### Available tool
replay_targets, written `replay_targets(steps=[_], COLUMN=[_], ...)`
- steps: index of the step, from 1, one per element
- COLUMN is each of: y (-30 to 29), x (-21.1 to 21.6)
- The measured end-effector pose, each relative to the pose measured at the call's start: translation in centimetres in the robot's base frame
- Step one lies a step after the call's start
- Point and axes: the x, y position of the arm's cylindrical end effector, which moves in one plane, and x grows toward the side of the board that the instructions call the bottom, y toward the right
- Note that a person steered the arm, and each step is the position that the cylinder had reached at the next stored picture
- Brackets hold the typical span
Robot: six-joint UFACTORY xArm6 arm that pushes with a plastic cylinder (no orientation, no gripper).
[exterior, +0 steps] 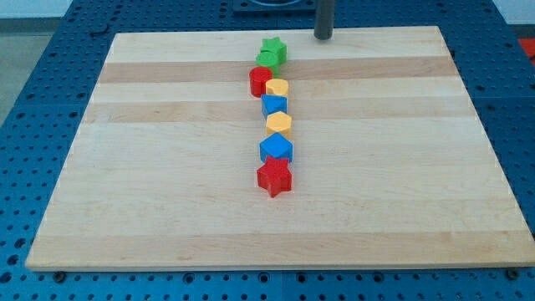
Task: Slide the green star towards right
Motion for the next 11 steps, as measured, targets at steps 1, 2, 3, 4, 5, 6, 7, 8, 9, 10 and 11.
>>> replay_targets(steps=[1,2,3,4,5,6,7,8,9,10,11], y=[0.0,-0.5,-2.3,-7.9,-12.5,-12.8,-11.8,-7.4,-1.1,4.2,5.8], x=[0.2,-1.9,-1.9,-1.7,0.3,2.5,3.6,3.6,3.6,3.9,4.5])
